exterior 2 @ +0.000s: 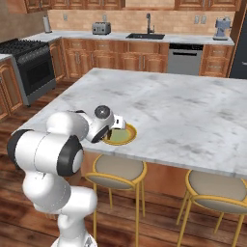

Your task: Start the toaster. Once the lever pops up, take the bread to the plate on the dining counter.

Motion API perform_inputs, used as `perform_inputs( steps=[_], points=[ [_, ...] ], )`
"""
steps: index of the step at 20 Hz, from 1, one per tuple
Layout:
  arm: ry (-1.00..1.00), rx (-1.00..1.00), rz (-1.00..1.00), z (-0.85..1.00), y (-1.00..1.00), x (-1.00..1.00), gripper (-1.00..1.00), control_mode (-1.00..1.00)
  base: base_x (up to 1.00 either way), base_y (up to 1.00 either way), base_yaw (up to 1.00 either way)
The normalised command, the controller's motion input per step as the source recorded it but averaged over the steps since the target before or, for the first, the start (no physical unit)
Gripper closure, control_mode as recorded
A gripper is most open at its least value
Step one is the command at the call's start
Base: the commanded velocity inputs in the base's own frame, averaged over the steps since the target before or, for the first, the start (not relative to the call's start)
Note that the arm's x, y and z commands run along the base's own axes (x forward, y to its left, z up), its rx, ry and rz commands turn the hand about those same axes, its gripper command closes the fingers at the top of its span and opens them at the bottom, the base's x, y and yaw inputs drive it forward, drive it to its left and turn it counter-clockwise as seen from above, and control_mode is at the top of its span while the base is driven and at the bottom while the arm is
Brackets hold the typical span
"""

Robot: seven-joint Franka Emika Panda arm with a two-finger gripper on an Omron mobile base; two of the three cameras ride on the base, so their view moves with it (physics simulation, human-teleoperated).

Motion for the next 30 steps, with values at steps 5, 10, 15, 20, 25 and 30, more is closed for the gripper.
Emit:
perform_inputs(
  steps=[5, 10, 15, 20, 25, 30],
  points=[
    [0.00, 0.00, 0.00, -0.01, -0.01, 0.22, 1.00, -1.00, 0.00, 0.00, 0.00],
    [0.00, 0.00, 0.00, -0.09, -0.06, 0.12, 1.00, -1.00, 0.00, 0.00, 0.00],
    [0.00, 0.00, 0.00, -0.14, -0.01, 0.05, 1.00, -1.00, 0.00, 0.00, 0.00],
    [0.00, 0.00, 0.00, -0.16, 0.00, 0.03, 1.00, -1.00, 0.00, 0.00, 0.00],
    [0.00, 0.00, 0.00, -0.05, 0.00, 0.01, 1.00, -1.00, 0.00, 0.00, 0.00],
    [0.00, 0.00, 0.00, 0.00, 0.00, 0.00, -1.00, -1.00, 0.00, 0.00, 0.00]
  ],
)
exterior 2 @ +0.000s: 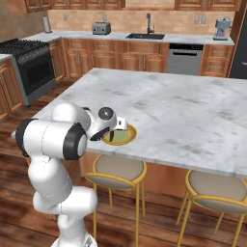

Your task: Start the toaster. Once the lever pops up, take the bread to the plate on the dining counter.

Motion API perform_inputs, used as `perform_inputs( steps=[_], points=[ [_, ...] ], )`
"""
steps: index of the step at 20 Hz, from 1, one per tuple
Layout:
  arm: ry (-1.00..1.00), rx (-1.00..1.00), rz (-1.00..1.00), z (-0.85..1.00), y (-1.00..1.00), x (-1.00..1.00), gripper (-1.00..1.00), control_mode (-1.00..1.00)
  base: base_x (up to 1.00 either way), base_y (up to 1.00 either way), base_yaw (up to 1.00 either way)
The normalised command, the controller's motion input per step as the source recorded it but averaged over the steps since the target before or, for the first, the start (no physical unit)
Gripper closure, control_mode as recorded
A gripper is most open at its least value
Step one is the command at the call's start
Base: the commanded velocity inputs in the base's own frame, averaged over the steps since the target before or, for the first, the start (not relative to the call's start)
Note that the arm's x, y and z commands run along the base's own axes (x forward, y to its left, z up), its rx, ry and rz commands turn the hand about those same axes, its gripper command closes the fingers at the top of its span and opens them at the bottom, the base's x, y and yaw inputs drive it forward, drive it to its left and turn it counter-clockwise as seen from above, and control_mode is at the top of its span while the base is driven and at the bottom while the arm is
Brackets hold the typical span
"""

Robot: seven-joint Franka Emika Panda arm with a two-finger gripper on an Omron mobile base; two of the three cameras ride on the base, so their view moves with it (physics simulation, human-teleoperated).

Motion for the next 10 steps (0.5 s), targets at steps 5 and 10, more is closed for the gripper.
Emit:
perform_inputs(
  steps=[5, 10],
  points=[
    [0.00, 0.00, 0.00, 0.00, 0.00, 0.00, -1.00, -1.00, 0.00, 0.00, 0.00],
    [0.00, 0.00, 0.00, 0.00, 0.00, 0.00, -1.00, -1.00, 0.00, 0.00, 0.00]
  ],
)
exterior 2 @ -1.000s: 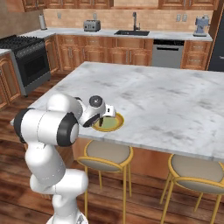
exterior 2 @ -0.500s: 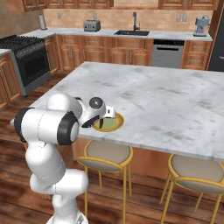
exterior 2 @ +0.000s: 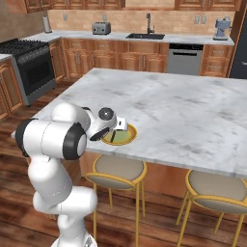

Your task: Start the toaster. Once the lever pops up, take the bread to the plate on the dining counter.

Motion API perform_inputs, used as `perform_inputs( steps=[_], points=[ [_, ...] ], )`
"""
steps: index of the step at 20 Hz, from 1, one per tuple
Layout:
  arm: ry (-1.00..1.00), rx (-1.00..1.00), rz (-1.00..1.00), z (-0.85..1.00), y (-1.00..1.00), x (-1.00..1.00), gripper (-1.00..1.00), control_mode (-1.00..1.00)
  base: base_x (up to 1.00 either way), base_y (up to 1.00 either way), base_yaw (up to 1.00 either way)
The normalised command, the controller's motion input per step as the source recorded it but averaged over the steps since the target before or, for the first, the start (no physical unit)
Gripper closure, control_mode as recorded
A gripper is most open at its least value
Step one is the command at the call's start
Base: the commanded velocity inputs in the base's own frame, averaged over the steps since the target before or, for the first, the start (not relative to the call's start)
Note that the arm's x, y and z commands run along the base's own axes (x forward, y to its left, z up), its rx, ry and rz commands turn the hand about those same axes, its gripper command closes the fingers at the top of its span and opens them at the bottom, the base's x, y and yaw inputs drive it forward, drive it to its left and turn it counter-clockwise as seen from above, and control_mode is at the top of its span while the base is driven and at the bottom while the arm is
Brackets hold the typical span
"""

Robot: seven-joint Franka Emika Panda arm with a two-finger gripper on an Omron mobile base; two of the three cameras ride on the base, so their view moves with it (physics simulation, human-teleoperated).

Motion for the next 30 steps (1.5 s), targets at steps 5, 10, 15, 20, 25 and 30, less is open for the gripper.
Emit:
perform_inputs(
  steps=[5, 10, 15, 20, 25, 30],
  points=[
    [0.00, 0.00, 0.00, 0.17, 0.00, 0.00, -1.00, -1.00, 0.00, 0.00, 0.00],
    [0.00, 0.00, 0.00, 0.33, 0.00, 0.00, -1.00, -1.00, 0.00, 0.00, 0.00],
    [0.00, 0.00, 0.00, 0.30, 0.00, 0.00, -1.00, -1.00, 0.00, 0.00, 0.00],
    [0.01, -0.02, -0.01, 0.51, 0.00, -0.04, -1.00, -1.00, 0.00, 0.00, 0.00],
    [0.06, -0.05, -0.06, 0.64, 0.00, -0.31, -1.00, -1.00, 0.00, 0.00, 0.00],
    [0.12, -0.04, -0.13, 0.59, 0.00, -0.65, -1.00, -1.00, 0.00, 0.00, 0.00]
  ],
)
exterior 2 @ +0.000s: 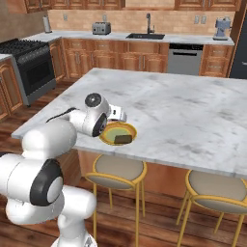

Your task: Start the toaster. Once the lever pops up, take the bread to the plate on the dining counter.

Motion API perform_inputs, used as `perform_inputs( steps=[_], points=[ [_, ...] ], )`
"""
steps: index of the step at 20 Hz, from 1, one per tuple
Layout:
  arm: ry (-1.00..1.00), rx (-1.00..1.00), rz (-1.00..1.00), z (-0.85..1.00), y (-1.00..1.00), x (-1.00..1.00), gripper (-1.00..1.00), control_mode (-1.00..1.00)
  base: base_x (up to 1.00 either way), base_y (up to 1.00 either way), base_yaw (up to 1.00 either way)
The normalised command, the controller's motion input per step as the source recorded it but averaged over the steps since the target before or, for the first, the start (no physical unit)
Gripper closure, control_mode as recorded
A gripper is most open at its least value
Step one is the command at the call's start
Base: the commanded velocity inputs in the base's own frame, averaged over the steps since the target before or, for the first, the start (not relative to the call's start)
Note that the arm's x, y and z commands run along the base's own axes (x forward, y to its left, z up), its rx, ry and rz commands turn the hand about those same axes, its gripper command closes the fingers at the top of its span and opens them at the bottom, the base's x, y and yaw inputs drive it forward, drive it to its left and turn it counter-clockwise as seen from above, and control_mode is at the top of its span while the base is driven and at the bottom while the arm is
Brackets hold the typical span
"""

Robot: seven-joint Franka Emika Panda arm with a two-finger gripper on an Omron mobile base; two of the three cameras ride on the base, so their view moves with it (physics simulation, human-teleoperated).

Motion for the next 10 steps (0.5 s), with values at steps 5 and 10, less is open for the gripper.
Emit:
perform_inputs(
  steps=[5, 10],
  points=[
    [0.12, -0.01, -0.12, 0.54, -0.04, -0.87, -1.00, -1.00, 0.00, 0.00, 0.00],
    [0.03, 0.00, -0.09, 0.48, -0.02, -0.85, -1.00, -1.00, 0.00, 0.00, 0.00]
  ],
)
